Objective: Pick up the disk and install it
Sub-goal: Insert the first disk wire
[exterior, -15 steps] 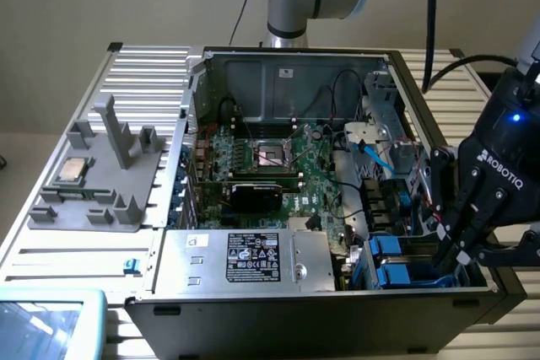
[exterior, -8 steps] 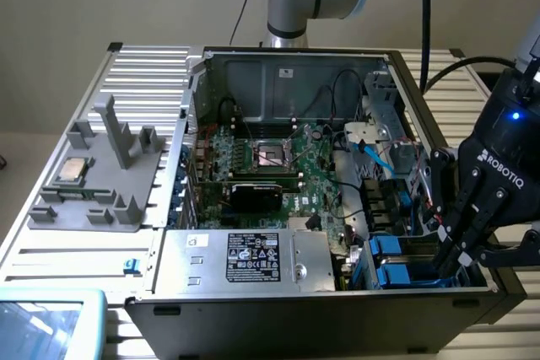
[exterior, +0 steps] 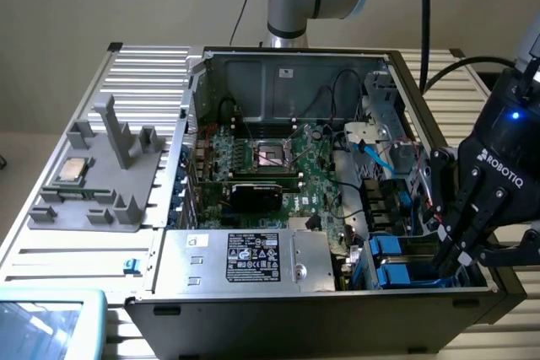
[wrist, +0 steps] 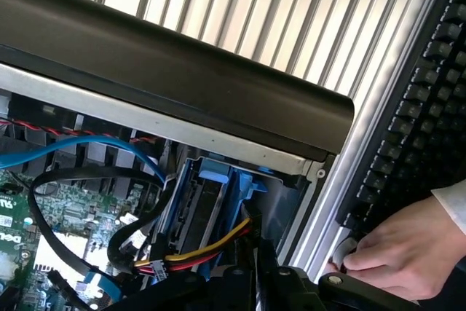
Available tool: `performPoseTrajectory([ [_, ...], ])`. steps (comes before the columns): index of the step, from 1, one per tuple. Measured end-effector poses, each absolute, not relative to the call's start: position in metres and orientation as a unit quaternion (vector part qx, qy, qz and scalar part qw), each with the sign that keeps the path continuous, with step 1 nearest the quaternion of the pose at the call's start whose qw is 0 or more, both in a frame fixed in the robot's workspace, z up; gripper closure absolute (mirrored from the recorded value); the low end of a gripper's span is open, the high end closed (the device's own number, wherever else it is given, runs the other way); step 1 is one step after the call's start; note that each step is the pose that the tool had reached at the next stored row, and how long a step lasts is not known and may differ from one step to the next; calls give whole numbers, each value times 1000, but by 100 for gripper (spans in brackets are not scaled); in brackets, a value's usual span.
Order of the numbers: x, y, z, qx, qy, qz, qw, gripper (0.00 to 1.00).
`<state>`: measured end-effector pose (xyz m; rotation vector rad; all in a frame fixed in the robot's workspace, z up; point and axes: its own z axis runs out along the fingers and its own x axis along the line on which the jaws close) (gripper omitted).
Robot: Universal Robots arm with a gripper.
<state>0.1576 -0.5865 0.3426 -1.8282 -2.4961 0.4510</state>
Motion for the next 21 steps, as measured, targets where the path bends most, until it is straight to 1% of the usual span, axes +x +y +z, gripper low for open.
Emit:
performPoseTrajectory([
  [6, 157, -580, 343, -585, -798, 144, 8, 84],
  [10, 157, -578, 343, -586, -797, 147, 5, 84],
  [13, 157, -578, 343, -586, -795, 155, 0, 84],
  [18, 157, -576, 343, -586, -790, 180, -19, 84],
  [21, 157, -576, 343, -586, -789, 182, -20, 84],
])
